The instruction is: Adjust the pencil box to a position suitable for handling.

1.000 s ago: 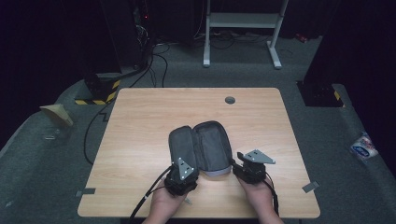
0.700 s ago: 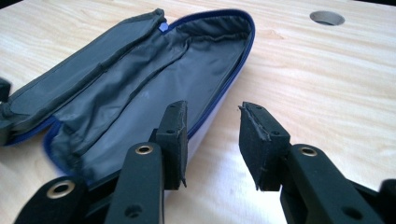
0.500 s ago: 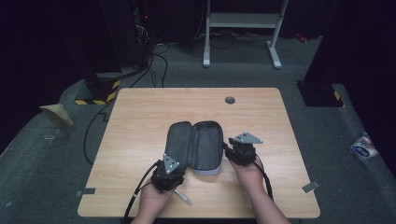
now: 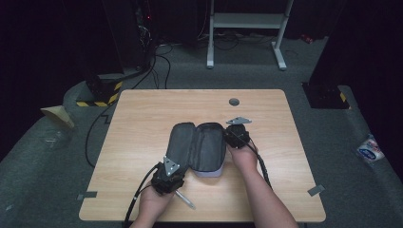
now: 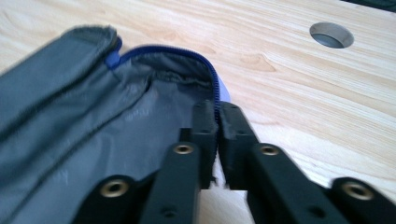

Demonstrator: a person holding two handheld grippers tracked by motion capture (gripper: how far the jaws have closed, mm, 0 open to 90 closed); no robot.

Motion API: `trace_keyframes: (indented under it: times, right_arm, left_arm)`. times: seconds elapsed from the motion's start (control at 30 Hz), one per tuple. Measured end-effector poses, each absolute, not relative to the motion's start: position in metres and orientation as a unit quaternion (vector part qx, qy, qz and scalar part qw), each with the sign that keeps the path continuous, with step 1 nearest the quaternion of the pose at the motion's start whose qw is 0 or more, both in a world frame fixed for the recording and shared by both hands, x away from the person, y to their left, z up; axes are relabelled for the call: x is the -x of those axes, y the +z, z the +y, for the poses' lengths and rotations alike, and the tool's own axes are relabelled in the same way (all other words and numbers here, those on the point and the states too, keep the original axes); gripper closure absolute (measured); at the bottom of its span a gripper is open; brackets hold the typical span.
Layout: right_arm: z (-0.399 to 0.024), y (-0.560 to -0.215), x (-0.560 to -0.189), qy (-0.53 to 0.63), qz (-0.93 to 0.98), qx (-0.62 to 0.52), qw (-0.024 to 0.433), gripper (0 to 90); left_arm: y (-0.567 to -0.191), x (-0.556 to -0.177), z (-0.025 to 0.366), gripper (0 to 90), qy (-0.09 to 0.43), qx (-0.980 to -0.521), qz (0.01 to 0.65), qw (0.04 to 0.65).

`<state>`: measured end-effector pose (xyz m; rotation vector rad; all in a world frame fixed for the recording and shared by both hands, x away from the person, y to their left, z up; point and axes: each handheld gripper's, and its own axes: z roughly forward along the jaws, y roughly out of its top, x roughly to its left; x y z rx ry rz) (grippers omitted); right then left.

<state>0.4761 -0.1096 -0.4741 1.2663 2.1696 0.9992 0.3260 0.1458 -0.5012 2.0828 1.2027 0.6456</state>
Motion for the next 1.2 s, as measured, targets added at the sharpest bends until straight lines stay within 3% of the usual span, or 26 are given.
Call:
trace_keyframes:
  times: [0.67,0.87,0.97,1.1,1.2]
  right_arm:
    - [-0.161,-0.499,-0.341,0.433,0.755,-0.443,0.216,77.8]
    - [-0.165,-0.487,-0.344,0.442,0.746,-0.438,0.234,69.2]
    - [-0.163,-0.475,-0.365,0.436,0.748,-0.435,0.247,65.7]
    - [-0.156,-0.469,-0.394,0.413,0.759,-0.437,0.249,67.6]
    - [-0.153,-0.474,-0.410,0.392,0.769,-0.443,0.243,74.4]
  left_arm:
    - [-0.503,-0.345,0.157,49.9,0.244,-0.778,0.485,0.317]
    - [-0.499,-0.338,0.165,49.2,0.248,-0.769,0.488,0.330]
    - [-0.493,-0.326,0.167,48.2,0.257,-0.755,0.490,0.352]
    - [-0.484,-0.308,0.158,46.7,0.254,-0.759,0.471,0.371]
    - [-0.477,-0.298,0.149,45.2,0.258,-0.762,0.456,0.381]
